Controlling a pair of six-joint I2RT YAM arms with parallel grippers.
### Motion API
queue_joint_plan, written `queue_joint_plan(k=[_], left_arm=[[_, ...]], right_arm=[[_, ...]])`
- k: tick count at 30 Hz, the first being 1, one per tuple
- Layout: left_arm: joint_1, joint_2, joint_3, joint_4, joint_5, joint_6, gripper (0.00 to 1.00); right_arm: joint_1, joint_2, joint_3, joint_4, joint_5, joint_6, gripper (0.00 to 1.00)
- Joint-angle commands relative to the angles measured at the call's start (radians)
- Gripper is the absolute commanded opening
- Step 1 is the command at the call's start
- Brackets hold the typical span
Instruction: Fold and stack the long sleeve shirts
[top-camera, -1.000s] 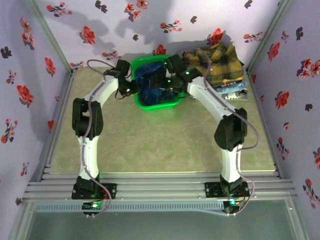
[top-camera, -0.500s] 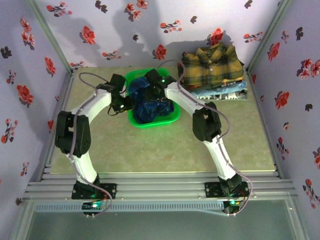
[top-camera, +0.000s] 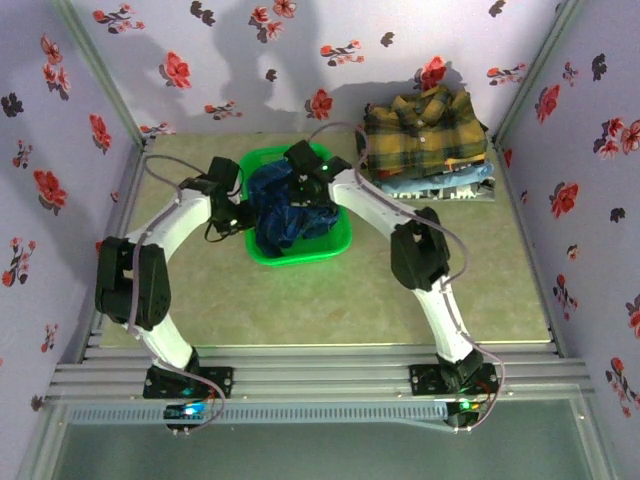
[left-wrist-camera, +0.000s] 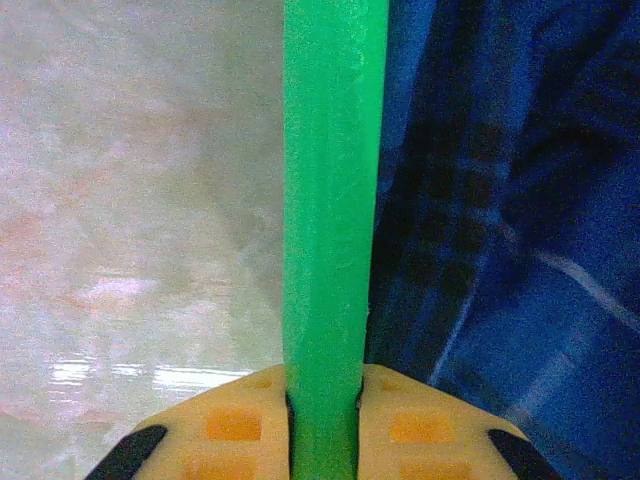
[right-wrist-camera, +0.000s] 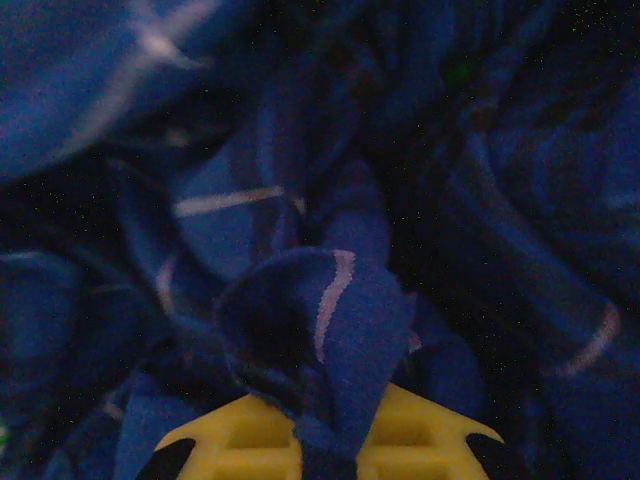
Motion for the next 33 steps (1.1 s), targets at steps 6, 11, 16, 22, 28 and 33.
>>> queue_joint_plan(k=[6, 11, 16, 22, 28, 33], left_arm=[[0.08, -0.023, 0.019, -0.063, -0.042, 0.052, 0.0], [0.115, -0.015, 0.045, -0.07, -0.049, 0.07, 0.0], [0.158, 0.001, 0.083, -0.08, -0.073, 0.086, 0.0], [0.223, 0.04, 0.156, -0.101, -0.135, 0.123, 0.0], [0.306, 0.123, 0.265, -0.151, -0.211, 0.203, 0.0], [0.386, 0.23, 0.416, -0.234, -0.255, 0.333, 0.0]], right_arm=[[-0.011, -0.376, -0.059, 0.142, -0.059, -0.041, 0.0], [-0.018, -0.494, -0.091, 0.231, -0.101, -0.028, 0.0], [-0.042, -0.603, -0.074, 0.305, -0.143, -0.013, 0.0], [-0.076, -0.694, -0.028, 0.354, -0.199, 0.045, 0.0], [-0.09, -0.766, 0.053, 0.241, -0.184, 0.02, 0.0], [-0.133, -0.83, 0.066, 0.099, -0.134, 0.001, 0.0]])
